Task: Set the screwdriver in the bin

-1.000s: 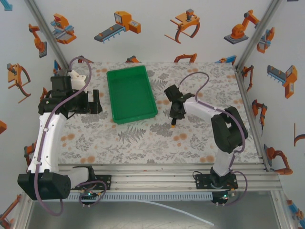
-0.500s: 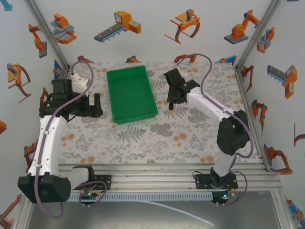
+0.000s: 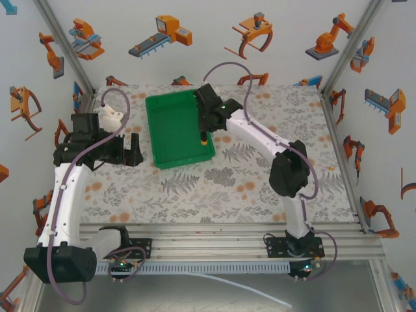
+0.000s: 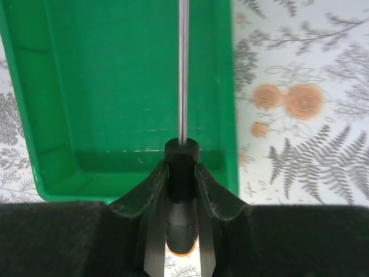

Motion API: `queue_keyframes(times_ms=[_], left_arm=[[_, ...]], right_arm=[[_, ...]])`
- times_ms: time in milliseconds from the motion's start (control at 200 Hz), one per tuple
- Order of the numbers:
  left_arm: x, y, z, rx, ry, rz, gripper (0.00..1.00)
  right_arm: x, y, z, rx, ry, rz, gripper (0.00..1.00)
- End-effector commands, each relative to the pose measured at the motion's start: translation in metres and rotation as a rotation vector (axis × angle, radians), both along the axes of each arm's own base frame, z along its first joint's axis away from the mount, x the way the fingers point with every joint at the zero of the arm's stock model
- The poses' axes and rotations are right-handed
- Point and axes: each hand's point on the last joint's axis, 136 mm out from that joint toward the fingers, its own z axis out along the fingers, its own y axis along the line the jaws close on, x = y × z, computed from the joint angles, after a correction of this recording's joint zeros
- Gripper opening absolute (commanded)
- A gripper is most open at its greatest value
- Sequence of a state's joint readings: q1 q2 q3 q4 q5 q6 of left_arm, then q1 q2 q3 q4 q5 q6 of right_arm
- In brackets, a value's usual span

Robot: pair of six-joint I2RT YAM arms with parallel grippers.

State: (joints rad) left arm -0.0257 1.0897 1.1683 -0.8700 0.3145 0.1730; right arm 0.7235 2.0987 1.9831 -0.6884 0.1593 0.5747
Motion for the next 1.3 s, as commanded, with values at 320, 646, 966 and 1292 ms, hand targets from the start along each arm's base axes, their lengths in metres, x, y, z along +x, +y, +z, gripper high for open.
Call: queue_keyframes(times_ms=[320,646,966,1292], left_arm=[[-0.010,-0.002,0.000,0.006,-0.002,-0.027,0.97],[-0.008,-0.004,0.001,-0.007,-0.003,-0.027,0.97],[-0.007,-0.006,0.001,-0.022,-0.002,-0.026,0.97],[-0.005,-0.007,0.000,-0.029,0.003,-0.028,0.97]], right_arm=[[0.012,0.068,-0.048,0.036,0.051,0.108,0.13],[0.017,0.075,-0.090,0.000,0.095,0.112,0.15],[0.021,0.078,-0.113,-0.026,0.119,0.112,0.19],[0.021,0.078,-0.119,-0.035,0.126,0.120,0.21]])
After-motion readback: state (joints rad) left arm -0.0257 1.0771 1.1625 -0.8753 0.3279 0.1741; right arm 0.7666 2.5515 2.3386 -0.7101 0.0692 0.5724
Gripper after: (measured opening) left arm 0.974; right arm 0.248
